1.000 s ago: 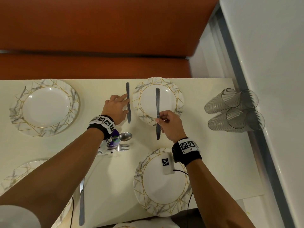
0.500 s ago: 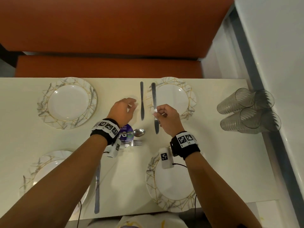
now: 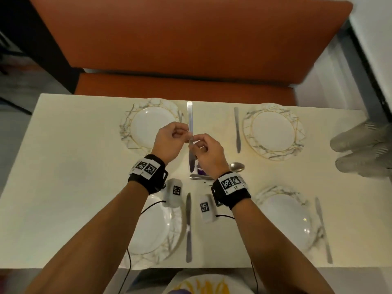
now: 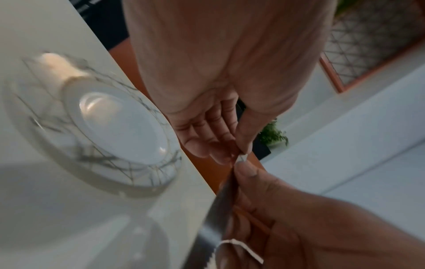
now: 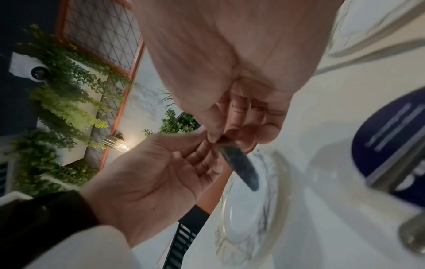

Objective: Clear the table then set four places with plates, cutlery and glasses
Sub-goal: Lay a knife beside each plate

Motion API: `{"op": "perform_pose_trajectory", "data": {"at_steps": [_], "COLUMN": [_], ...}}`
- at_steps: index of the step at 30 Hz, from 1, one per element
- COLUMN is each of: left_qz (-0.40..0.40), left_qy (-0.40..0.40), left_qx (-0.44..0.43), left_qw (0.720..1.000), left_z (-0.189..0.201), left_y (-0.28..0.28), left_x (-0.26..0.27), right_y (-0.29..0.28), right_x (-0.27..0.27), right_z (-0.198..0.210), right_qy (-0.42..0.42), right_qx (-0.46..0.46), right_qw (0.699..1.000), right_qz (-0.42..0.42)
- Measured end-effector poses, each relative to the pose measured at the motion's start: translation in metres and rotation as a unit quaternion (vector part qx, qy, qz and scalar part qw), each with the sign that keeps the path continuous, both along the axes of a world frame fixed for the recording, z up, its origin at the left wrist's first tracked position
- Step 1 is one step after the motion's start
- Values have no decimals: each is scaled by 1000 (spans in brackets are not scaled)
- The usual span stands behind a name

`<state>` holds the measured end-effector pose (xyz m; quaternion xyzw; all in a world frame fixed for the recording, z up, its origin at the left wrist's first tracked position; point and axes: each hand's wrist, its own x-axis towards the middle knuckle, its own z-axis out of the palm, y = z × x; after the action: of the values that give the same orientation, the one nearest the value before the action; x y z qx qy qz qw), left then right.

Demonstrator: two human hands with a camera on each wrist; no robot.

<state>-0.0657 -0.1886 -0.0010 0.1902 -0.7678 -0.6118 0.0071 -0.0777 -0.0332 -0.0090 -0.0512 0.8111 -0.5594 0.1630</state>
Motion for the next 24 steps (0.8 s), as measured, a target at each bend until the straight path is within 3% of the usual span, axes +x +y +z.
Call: {"op": "perform_pose_trajectory", "data": {"at_steps": [6,13,18,24], "left_qz": [60,132,100,77], "left_qy": [-20,-119,-201,-197], "left_qx": [9,-64,-115,-174], "left_qw": [998,982,968,962], "left_z": [-6,-55,-95,-103], "left_y": [-113,-222,-251,-251], "left_x": [16,1,-12,-30], "right_y": [-78,-94,-79,-72], "right_x": [26,30,20,11], "right_z": [-4,-24,-33,-41], "right_qy": [-50,-78,-71,-70], "right_qx": [-15,26,57,70], "right_qw": [999,997,996,995], "right_qz": [12,10,-5,-25]}}
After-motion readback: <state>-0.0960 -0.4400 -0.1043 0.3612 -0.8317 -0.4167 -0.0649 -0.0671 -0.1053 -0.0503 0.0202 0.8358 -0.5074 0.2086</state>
